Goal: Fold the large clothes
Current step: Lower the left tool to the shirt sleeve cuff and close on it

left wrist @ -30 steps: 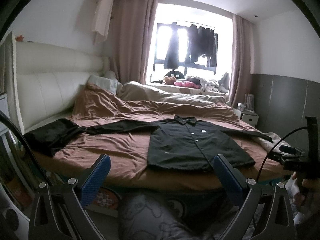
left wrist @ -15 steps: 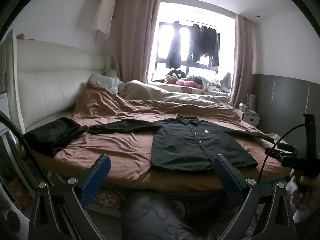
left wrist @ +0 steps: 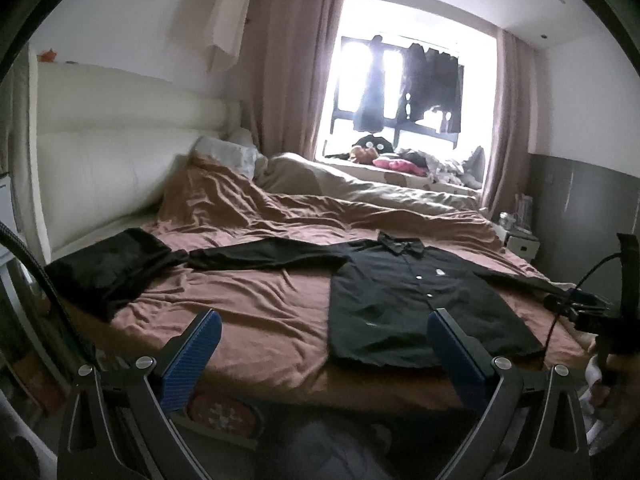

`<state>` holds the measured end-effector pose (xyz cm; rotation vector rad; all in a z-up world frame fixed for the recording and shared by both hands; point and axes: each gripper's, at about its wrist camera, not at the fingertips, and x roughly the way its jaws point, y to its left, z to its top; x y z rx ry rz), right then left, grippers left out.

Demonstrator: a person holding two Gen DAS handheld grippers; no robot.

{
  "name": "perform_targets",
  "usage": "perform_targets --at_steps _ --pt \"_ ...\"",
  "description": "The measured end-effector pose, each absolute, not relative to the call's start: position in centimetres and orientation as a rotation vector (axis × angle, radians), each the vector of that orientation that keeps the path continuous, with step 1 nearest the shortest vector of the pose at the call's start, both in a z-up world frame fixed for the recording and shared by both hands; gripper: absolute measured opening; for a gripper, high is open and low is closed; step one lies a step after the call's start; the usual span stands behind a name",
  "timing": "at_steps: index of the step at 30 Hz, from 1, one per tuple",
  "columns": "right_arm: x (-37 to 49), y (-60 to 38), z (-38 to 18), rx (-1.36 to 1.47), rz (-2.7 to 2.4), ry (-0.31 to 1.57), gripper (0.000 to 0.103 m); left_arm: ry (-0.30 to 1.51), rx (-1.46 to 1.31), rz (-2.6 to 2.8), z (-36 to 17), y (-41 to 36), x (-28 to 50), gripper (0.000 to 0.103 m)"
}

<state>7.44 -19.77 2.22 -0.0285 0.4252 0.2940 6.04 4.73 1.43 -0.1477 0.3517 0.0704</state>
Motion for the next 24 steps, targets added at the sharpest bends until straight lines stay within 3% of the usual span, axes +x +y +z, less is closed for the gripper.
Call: perform_targets --at_steps 24 --pt "27.3 -16.2 2.0 0.034 0.312 0.619 0.103 0.518 -0.284 0.181 -1.9 16.8 24.5 0.1"
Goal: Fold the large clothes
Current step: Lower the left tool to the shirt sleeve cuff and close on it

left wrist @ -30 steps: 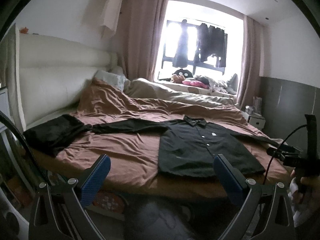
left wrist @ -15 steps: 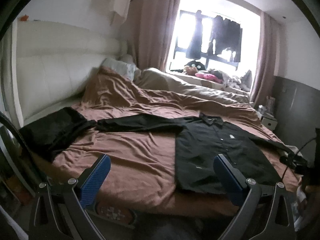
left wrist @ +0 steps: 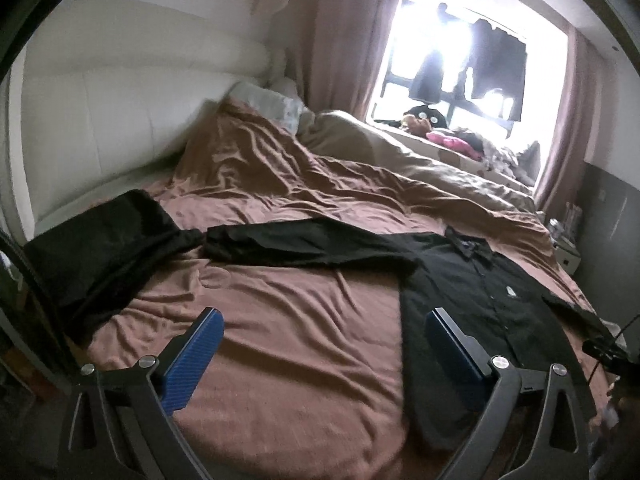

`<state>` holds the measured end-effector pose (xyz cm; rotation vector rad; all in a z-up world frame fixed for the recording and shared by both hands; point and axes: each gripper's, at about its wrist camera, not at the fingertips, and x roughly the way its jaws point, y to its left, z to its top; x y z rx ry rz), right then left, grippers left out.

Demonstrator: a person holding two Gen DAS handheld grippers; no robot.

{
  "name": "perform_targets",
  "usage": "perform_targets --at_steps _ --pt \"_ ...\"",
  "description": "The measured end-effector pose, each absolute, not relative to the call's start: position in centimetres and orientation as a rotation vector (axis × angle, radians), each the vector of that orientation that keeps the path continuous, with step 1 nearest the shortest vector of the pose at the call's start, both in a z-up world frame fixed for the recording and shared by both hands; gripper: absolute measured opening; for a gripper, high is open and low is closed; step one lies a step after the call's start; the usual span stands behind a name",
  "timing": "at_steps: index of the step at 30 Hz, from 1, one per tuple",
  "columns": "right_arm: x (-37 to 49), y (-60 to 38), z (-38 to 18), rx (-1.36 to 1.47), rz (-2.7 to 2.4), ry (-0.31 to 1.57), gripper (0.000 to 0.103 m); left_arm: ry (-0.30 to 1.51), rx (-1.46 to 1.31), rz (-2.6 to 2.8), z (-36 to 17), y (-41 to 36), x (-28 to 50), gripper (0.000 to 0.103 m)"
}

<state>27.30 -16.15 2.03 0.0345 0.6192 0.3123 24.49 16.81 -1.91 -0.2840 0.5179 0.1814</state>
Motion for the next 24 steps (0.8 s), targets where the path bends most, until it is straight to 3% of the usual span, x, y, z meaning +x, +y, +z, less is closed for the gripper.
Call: perform_targets --at_steps 8,13,15,24 --pt "32.2 -13.6 2.1 0.037 0.308 0.624 0.103 0.599 -0.398 0.194 -4.5 22.5 31.4 0.087" --pt "35.5 -11.7 1.5 0.047 0.316 0.636 0.093 0.646 -0.463 0.205 -6.4 26.5 36.0 0.079" --pt "36.8 -10.9 1.2 0.052 0.321 0.646 0.084 0.666 -0.486 0.219 -7.2 28.1 38.0 0.078" --pt "42.0 -9.4 -0.3 0.1 0.318 0.683 0.078 0.78 -0.525 0.3 -11.4 33.0 45.1 0.078"
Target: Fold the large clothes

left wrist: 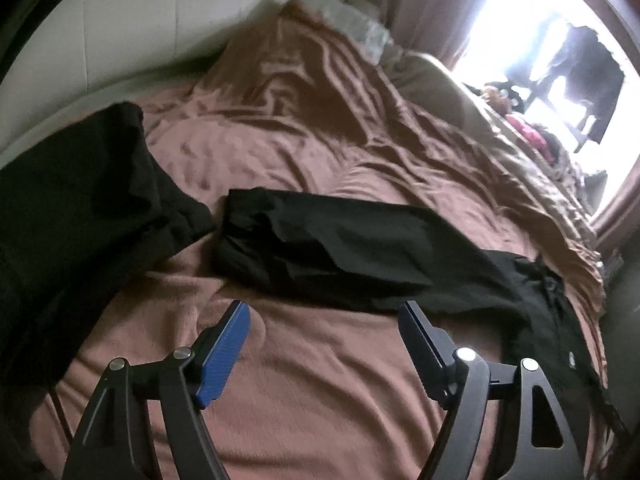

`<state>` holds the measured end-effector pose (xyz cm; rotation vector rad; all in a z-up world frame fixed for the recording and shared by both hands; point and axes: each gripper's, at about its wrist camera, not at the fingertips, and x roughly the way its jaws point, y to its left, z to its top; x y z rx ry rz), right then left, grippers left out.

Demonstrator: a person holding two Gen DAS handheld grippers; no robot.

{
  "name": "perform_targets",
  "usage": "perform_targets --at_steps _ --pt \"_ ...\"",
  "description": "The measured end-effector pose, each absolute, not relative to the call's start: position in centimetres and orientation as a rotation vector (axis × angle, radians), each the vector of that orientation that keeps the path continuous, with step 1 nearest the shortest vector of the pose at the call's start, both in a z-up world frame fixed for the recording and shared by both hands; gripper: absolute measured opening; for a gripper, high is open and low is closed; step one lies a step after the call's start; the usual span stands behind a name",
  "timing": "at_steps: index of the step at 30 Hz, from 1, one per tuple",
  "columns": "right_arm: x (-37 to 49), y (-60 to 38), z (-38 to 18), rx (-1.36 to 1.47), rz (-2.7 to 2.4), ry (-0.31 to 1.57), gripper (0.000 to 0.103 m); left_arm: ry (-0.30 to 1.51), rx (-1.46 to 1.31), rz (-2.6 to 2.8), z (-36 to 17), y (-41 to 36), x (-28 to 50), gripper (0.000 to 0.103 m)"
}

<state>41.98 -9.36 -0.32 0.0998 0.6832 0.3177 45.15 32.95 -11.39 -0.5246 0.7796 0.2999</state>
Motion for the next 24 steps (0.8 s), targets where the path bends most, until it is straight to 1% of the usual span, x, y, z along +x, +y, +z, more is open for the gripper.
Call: perform_targets --at_steps 5,7,9,10,13,14,15,18,19,20,21,24 --pt "44.0 -8.7 -1.2 0.119 0.328 0.716 0.062 0.844 -0.548 0.35 -14.4 35.2 48.0 0.078" --pt "44.9 -8.4 -1.4 0.123 0.33 0.729 0.058 0.875 -0.565 0.365 -15.8 36.1 49.2 0.078" --pt "45.7 -8.2 -1.5 0.13 0.336 0.74 0.052 0.897 -0.564 0.391 -16.8 36.5 50.0 0.078" --pt "46.1 -8.0 -1.4 0.134 0.338 0.743 0.051 0.907 -0.564 0.407 -17.4 36.7 50.3 0.078" --pt "47.6 -7.4 -1.2 0.138 0.341 0.741 0.043 0.896 -0.566 0.445 -18.5 37.5 51.2 0.078" --pt "48.2 -7.1 -1.2 0.138 0.345 0.744 0.039 0.878 -0.556 0.455 -18.5 37.6 51.5 0.076" --pt "49.0 -6.7 -1.3 0.143 0.352 0.753 0.038 0.873 -0.543 0.465 -18.6 37.5 51.8 0.072" --pt "51.3 -5.7 -1.7 0.179 0.37 0.784 0.038 0.856 -0.544 0.481 -18.2 37.5 52.1 0.042" --pt "51.9 -5.5 -1.8 0.189 0.371 0.791 0.038 0.842 -0.571 0.453 -17.9 37.6 52.2 0.027" --pt "52.9 -5.2 -1.9 0.204 0.371 0.801 0.038 0.831 -0.588 0.431 -17.6 37.6 52.3 0.021" --pt "53.5 -5.0 -2.0 0.215 0.374 0.808 0.038 0.811 -0.58 0.423 -16.7 37.4 52.3 0.02" --pt "56.0 -4.3 -2.6 0.259 0.387 0.841 0.038 0.749 -0.525 0.389 -13.6 36.6 52.5 0.011"
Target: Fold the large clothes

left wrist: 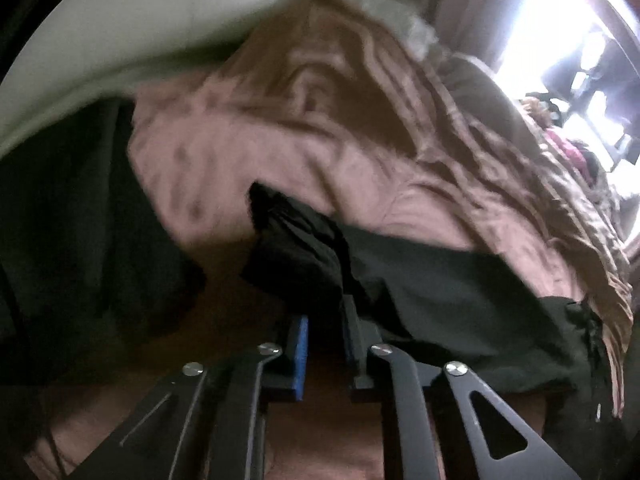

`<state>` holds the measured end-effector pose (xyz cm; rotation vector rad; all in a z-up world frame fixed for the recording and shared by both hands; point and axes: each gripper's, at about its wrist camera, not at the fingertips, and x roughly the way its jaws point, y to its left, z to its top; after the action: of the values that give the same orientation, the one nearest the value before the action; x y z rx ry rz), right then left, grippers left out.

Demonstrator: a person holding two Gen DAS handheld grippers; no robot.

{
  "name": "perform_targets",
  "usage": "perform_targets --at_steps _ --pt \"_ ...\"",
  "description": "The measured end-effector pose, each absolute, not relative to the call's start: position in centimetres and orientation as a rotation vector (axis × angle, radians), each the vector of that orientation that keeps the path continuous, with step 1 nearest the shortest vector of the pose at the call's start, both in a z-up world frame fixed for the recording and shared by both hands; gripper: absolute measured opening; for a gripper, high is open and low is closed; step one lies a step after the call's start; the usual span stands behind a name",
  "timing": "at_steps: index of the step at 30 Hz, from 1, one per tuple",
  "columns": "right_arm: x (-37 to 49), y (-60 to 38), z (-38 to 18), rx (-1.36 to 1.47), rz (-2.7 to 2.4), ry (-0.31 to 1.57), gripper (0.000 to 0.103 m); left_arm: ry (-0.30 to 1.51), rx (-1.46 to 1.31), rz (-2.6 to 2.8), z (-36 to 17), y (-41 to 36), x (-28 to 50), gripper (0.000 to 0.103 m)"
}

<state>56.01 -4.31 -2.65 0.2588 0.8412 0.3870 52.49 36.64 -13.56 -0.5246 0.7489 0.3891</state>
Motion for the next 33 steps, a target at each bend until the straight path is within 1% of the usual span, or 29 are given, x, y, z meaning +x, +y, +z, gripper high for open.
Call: perform_targets --at_steps 5,7,8,9,11,19,23,28,29,31,32,33 --pt "60.3 -2.7 -4.1 0.3 0.401 0.875 0.038 0.641 -0.458 0.314 -7.9 35.4 52.5 0.01" --pt "61.8 -2.0 -4.9 0.33 0.415 0.895 0.031 0.608 -0.42 0.296 -5.9 34.8 52.7 0.01" --pt "62.5 -1.6 -5.2 0.345 0.419 0.907 0.023 0.592 -0.409 0.286 -4.8 34.6 52.8 0.01" --pt "63.3 -1.4 -5.6 0.361 0.423 0.92 0.019 0.586 -0.406 0.284 -4.3 34.4 52.9 0.01" --pt "64.5 -0.8 -6.1 0.378 0.437 0.927 0.017 0.574 -0.402 0.269 -3.0 34.0 53.2 0.009" --pt "68.6 0.3 -10.5 0.454 0.425 1.037 0.017 0.533 -0.366 0.206 1.4 31.5 54.4 0.008" --pt "69.1 -0.5 -9.7 0.498 0.442 1.054 0.017 0.49 -0.321 0.162 4.6 28.5 55.1 0.007" --pt "67.8 -2.8 -7.1 0.523 0.497 0.999 0.018 0.446 -0.291 0.099 8.1 24.9 56.0 0.007" --pt "67.4 -3.5 -6.9 0.521 0.499 0.996 0.019 0.439 -0.284 0.086 8.8 24.0 56.2 0.007" --pt "66.3 -4.9 -6.3 0.514 0.496 0.986 0.034 0.428 -0.273 0.063 9.9 22.4 56.6 0.007" --pt "65.8 -5.7 -6.0 0.524 0.496 0.977 0.055 0.418 -0.263 0.046 10.6 21.3 56.8 0.007" --pt "65.2 -6.6 -5.5 0.535 0.503 0.957 0.074 0.413 -0.256 0.036 11.0 20.7 56.9 0.007"
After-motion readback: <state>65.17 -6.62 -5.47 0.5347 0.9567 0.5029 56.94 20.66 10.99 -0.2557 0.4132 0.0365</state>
